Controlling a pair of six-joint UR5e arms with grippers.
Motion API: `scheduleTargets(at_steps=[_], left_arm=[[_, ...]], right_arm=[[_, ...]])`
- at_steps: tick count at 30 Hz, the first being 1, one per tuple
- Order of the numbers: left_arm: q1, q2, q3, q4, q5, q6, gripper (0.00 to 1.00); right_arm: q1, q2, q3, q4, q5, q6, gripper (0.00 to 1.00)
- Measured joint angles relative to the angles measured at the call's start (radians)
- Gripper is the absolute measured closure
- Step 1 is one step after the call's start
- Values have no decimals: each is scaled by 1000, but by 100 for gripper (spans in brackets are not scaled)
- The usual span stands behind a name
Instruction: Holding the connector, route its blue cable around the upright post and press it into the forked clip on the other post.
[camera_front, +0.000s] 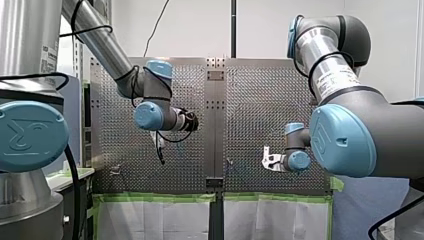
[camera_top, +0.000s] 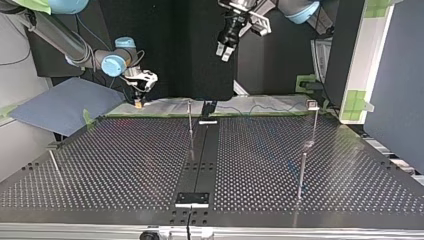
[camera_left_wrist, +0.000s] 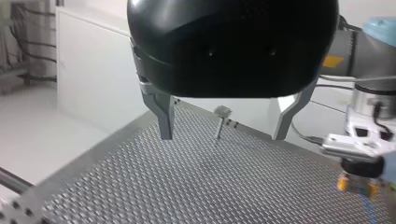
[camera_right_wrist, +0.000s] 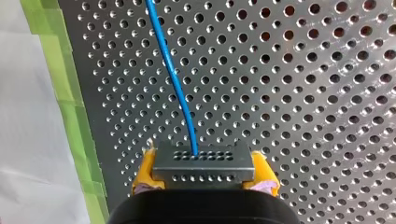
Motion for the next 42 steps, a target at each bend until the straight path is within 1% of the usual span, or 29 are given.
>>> scheduleTargets(at_steps=[6,12,15,20,27,30,34,37,40,42], left_arm=[[-9,50,4,-6,-11,24,0],[-18,98,5,-9,-19,22,0],[-22,110,5,-9,-21,23,0],[-28,102,5,-9,-28,29,0],[-32,72,1,-10,-65,54,0],[-33,57,-4,-8,-74,58,0],[-33,47,-6,-4,-78,64,0],[-33,45,-6,-3,-78,66,0],[-33,45,-7,-2,-78,66,0],[-33,45,-7,-2,-78,65,0]], right_arm=[[1,0,0,1,0,0,79],[2,0,0,1,0,0,79],[3,0,0,1,0,0,79],[3,0,0,1,0,-1,79],[3,0,-2,2,1,-2,79],[1,-2,-5,3,1,-3,79],[-3,-11,-9,6,2,-4,79],[-5,-26,-11,9,4,-4,79],[-5,-46,-11,14,6,7,79],[-3,-63,-11,19,7,21,79]])
